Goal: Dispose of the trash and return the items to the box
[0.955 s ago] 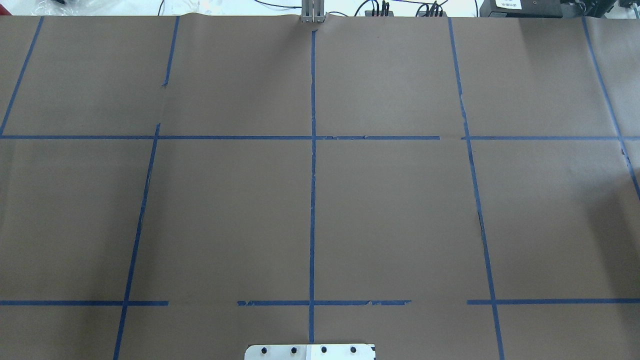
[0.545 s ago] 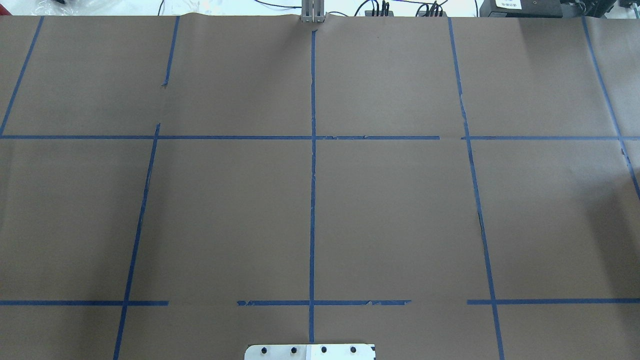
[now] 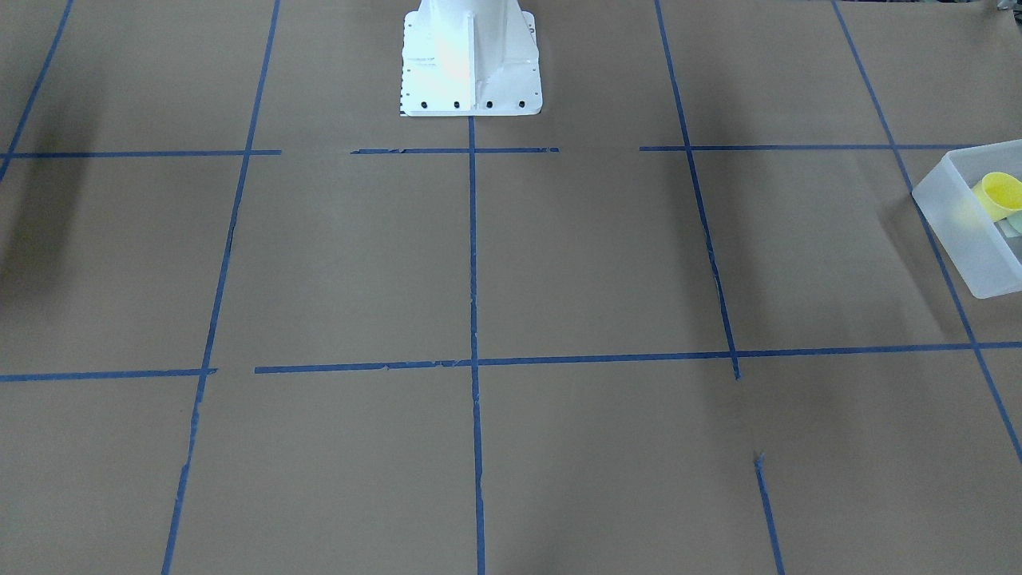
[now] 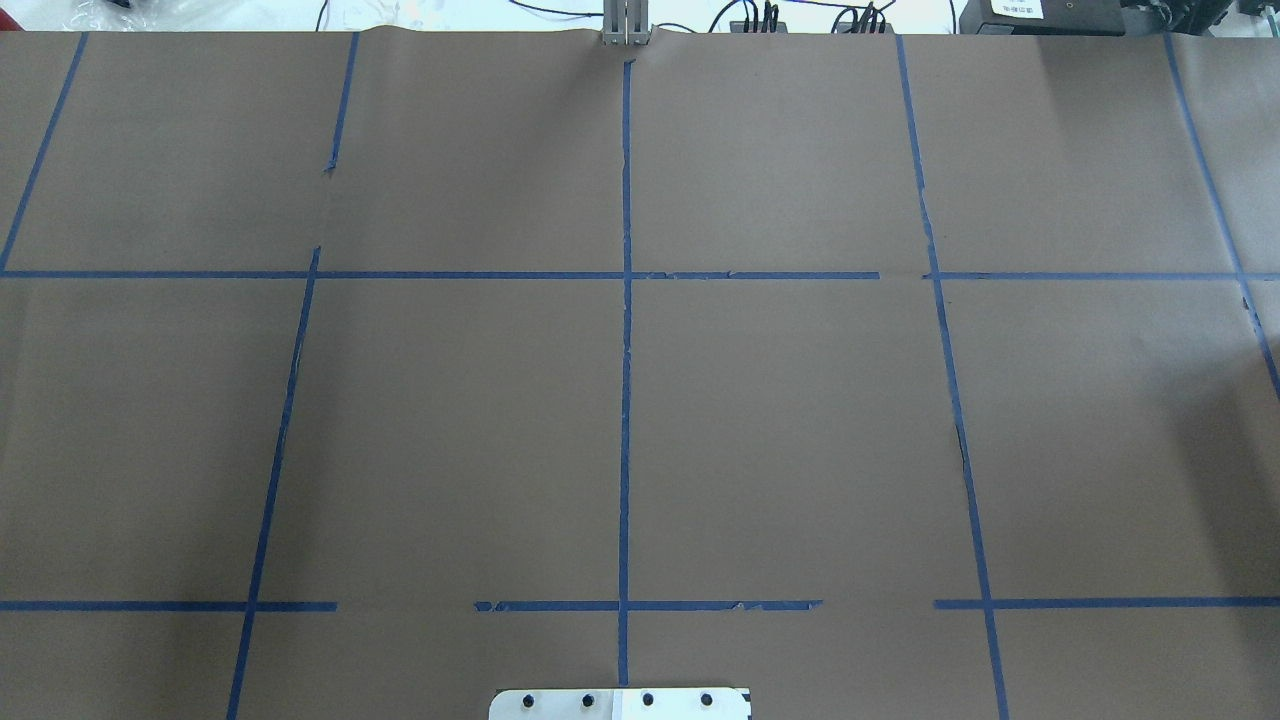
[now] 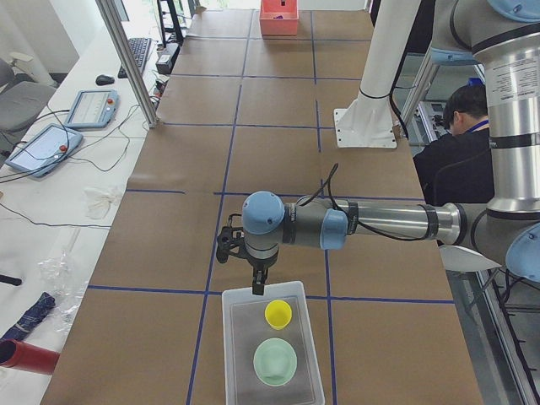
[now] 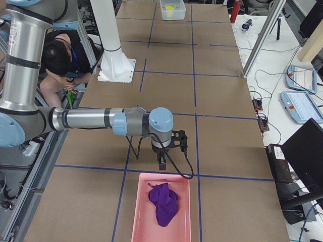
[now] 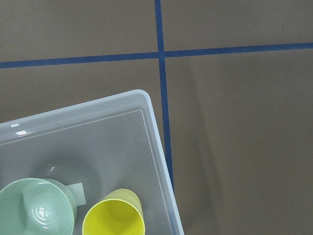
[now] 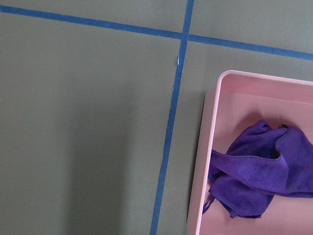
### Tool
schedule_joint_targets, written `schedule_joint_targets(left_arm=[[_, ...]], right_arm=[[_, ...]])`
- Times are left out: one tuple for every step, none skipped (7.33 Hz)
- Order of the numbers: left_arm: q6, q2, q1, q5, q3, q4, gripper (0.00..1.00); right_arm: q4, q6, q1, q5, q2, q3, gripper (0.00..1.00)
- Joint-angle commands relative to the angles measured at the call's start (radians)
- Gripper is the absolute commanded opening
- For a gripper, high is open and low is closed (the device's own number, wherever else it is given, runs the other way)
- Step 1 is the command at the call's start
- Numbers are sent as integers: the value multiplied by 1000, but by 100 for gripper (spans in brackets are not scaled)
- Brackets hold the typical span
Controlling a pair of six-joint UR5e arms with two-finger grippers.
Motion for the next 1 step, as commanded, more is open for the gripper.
schedule_joint_targets(left_arm=[[1, -1, 0, 0, -3, 0, 100]], right_arm=[[7, 3, 0, 0, 0, 2, 100]])
